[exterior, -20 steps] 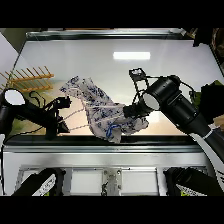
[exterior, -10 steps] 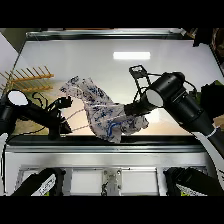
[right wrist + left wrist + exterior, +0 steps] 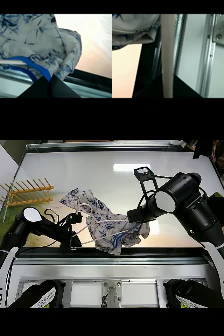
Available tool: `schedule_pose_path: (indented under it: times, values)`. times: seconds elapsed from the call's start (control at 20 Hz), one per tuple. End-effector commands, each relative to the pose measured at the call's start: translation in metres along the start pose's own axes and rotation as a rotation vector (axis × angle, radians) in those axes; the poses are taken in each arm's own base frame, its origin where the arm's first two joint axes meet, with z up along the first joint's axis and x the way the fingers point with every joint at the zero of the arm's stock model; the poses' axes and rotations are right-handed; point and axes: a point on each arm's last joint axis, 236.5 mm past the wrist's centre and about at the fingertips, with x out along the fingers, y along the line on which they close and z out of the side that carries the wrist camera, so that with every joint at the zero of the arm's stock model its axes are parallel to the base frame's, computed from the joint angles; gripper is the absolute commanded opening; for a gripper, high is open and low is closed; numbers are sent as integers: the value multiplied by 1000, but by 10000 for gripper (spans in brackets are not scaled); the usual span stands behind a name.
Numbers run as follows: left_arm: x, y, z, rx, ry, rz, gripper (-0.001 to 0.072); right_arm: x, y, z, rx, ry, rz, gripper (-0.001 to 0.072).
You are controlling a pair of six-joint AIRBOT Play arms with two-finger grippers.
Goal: Fold the clothes and pants, and hang the long-sleeved shirts on hangers.
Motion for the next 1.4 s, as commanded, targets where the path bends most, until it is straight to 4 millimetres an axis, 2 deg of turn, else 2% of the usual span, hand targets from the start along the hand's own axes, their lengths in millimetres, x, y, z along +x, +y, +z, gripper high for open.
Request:
schedule_pose_path:
  times: [0.0, 0.15, 0.4, 0.55, 0.65, 0.95, 1.0, 1.15, 1.35]
  values:
    - [14, 6, 12, -66, -45, -33, 12, -3, 14, -5, -18, 10, 41, 17]
    - [20, 10, 28, -95, -114, -62, 12, -5, 31, -6, -58, -9, 63, 17]
    - [15, 8, 47, -15, -98, -55, 12, -10, 64, 13, -104, -124, 139, 17]
    - [14, 4, 51, 15, -89, -64, 12, -12, 71, 20, -109, -160, 158, 17]
    - [13, -1, 47, 13, -77, -86, 12, -12, 56, 20, -64, -151, 110, 17]
    - [-2, -1, 32, -49, -86, -119, 11, -23, -20, 15, 57, -80, -88, 17]
    - [-3, 0, 31, -54, -89, -117, 11, -24, -27, 17, 73, -81, -101, 17]
    - [-5, -6, 35, -25, -89, -107, 11, -24, -40, 24, 87, -103, -136, 17]
    - [-6, -15, 45, 60, -89, -83, 12, -25, -29, 36, 69, -159, -102, 17]
